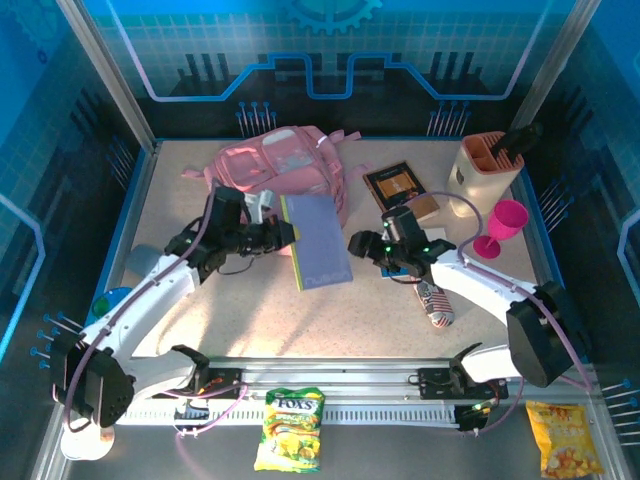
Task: Pack the student bag
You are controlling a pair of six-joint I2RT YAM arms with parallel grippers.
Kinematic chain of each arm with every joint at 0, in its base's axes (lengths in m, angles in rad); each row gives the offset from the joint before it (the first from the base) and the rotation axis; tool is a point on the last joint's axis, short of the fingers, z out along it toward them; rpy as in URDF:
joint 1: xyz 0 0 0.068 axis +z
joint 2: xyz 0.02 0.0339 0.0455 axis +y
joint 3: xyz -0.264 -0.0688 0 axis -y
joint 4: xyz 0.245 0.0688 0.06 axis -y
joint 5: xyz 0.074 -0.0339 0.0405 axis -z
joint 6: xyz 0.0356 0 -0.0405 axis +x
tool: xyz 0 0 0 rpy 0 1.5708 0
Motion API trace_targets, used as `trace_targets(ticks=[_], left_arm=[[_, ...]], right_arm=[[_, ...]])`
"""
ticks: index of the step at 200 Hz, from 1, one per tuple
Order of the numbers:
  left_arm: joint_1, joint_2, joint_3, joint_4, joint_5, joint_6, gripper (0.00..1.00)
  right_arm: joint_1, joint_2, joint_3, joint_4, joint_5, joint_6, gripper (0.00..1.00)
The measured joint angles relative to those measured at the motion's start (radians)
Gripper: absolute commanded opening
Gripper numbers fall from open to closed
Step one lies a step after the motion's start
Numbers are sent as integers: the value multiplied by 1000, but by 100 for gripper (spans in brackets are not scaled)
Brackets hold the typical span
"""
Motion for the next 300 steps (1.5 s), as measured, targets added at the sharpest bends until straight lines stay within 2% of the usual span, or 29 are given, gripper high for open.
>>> trace_targets(ticks=[19,55,88,128,178,239,271,300], left_arm=[[62,0,9,11,-23,-28,0],[149,35,24,95,-87,-160,0],[165,111,30,240,-123,-301,0],[165,191,30,363,-128,-422,0],[163,204,30,394,-139,-468,0],[154,204,30,405,-139,-478,0],[153,204,30,404,-139,-481,0],[151,204,29,394,-142,-469,1]], right_arm=[[-43,1,-26,97,-53,62,84],[-50,19,-39,291,-142,208,89],[-27,85,-52,548,-180,371,89],[67,243,-49,809,-181,539,88],[103,308,-23,990,-144,610,75],[106,308,-23,1056,-116,635,58],[106,308,-23,1059,-109,621,44],[106,285,-23,1012,-89,581,24]])
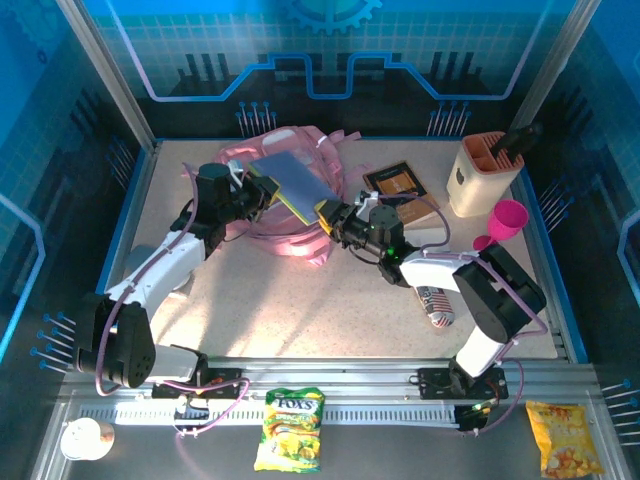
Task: Pack the student bag
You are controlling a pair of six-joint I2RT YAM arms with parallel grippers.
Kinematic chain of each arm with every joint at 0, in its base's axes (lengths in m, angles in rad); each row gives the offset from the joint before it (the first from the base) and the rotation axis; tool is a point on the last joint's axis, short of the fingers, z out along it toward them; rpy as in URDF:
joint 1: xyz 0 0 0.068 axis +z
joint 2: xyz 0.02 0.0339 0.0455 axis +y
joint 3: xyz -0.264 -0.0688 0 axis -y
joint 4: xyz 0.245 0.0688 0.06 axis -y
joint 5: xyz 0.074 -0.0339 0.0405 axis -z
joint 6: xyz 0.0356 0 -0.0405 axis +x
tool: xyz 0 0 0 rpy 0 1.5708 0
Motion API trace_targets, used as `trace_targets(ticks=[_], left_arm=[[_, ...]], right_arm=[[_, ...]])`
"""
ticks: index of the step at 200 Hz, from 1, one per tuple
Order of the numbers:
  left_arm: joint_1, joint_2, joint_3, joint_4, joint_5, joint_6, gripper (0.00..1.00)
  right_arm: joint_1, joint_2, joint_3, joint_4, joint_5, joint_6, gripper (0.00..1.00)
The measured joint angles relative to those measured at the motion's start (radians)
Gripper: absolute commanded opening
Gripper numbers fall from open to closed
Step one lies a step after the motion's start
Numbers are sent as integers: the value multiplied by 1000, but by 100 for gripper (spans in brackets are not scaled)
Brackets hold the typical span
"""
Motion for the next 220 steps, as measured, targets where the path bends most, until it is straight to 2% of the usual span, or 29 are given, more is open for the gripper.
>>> trace_targets(ticks=[21,45,70,94,147,170,187,220], left_arm=[[0,0,-5,-28,0,31,20],[-2,0,-5,-116,-48,145,42],[-2,0,10,-226,-103,293,69],[-13,31,58,-314,-157,462,79],[-90,224,224,-495,-302,797,81],[-115,311,307,-556,-345,911,76],[-137,377,370,-592,-368,1036,66],[-180,512,494,-661,-430,1266,63]], right_arm=[[0,-55,0,-63,18,-53,11],[-1,-118,3,-156,39,-127,1],[-4,-169,6,-272,64,-216,0],[-15,-236,5,-385,103,-300,0],[-89,-425,-49,-525,188,-421,0],[-117,-491,-83,-600,219,-446,0],[-131,-528,-99,-658,241,-458,0],[-143,-581,-127,-710,261,-473,0]])
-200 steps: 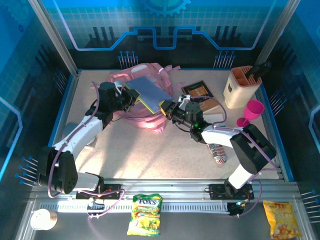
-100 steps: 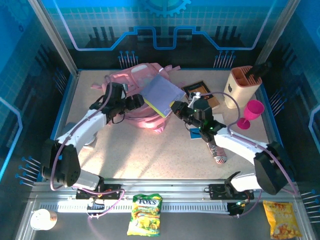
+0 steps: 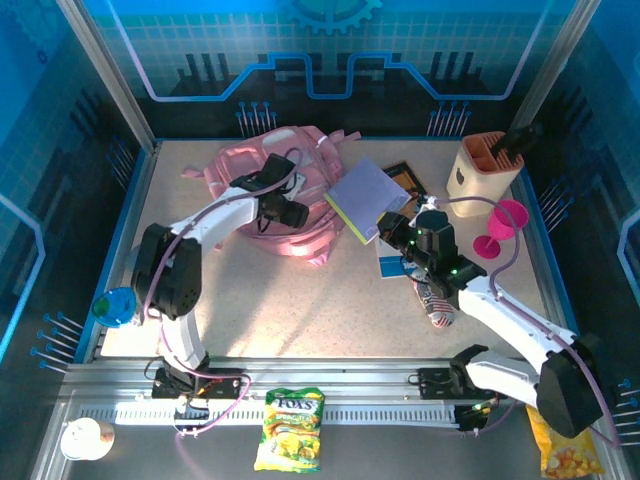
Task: Pack the student bag
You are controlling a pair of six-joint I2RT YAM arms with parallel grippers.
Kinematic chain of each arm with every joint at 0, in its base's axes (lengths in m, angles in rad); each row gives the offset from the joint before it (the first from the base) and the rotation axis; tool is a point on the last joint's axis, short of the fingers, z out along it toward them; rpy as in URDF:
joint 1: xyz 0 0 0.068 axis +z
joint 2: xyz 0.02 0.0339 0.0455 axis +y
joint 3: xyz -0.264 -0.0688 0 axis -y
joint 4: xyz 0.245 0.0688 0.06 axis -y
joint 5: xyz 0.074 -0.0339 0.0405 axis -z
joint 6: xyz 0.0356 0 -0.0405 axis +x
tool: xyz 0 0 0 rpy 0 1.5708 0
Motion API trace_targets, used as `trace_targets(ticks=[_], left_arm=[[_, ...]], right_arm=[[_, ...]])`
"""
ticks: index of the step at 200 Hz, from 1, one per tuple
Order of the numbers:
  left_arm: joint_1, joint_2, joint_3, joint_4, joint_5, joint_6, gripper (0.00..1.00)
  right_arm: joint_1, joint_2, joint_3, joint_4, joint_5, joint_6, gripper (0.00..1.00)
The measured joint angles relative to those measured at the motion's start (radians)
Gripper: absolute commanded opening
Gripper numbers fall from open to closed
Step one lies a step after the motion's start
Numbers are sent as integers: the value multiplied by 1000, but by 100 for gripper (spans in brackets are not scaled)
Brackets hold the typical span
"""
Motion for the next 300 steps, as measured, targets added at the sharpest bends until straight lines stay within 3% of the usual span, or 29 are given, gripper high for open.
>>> trace_targets(ticks=[37,107,154,178,252,300], left_arm=[[-5,112,117,-60,-65,124,62],[-55,209,211,-96,-196,171,44],[-73,220,212,-93,-256,161,19],[-76,210,212,-89,-263,146,0],[-68,19,202,-53,-359,72,0],[-65,-80,194,-49,-362,12,0]], right_arm=[[-4,-15,-23,-19,2,-3,0],[-6,-35,-34,-51,11,-3,0],[-13,-82,-39,-81,40,-3,0],[-19,-106,-40,-101,59,-3,0],[-43,-172,-80,-170,83,-11,0],[-43,-98,-49,-164,8,-36,0]])
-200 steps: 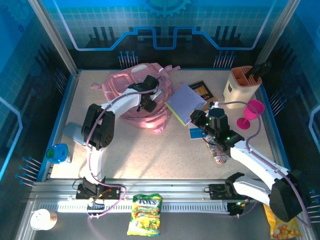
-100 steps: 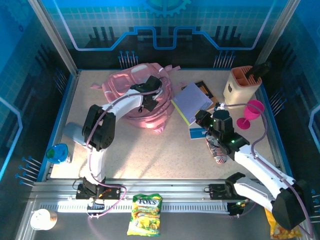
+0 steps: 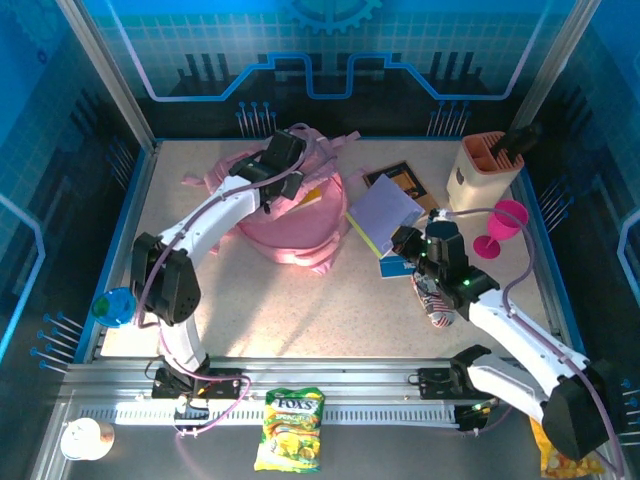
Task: Pack the student bag
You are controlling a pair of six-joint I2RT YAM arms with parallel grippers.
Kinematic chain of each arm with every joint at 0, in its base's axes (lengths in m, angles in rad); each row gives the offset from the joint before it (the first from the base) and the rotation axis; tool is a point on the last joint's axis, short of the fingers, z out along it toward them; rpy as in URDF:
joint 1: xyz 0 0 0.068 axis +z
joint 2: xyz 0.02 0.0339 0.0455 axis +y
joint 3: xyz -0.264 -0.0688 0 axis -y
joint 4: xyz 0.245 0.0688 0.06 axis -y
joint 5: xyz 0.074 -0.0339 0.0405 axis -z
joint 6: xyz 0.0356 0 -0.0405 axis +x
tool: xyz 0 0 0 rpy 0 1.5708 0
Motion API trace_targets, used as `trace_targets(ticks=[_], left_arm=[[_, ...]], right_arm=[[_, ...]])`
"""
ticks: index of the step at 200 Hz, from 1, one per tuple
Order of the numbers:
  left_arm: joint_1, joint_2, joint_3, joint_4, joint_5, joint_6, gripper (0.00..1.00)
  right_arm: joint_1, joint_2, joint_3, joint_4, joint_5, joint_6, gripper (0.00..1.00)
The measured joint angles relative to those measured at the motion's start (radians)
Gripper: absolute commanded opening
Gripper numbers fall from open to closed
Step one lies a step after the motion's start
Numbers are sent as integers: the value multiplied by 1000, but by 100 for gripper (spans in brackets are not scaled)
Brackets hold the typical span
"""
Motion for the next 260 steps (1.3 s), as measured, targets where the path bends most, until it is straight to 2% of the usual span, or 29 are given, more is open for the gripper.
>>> trace_targets(ticks=[64,117,158,203,236,260], left_arm=[[0,-36,-2,-6,38,-56,0],[0,-39,-18,-5,62,-78,0],[0,-44,-18,-11,74,-105,0],[0,-61,-18,-29,105,-138,0],[0,-66,-18,-32,112,-150,0],[2,-66,-18,-33,113,-157,0]], right_arm=[[55,214,28,202,-137,73,0],[122,455,174,352,-177,168,1],[158,650,319,399,-160,220,3],[190,814,475,361,-58,299,6],[206,924,570,344,13,333,13],[222,1008,663,354,25,351,32]])
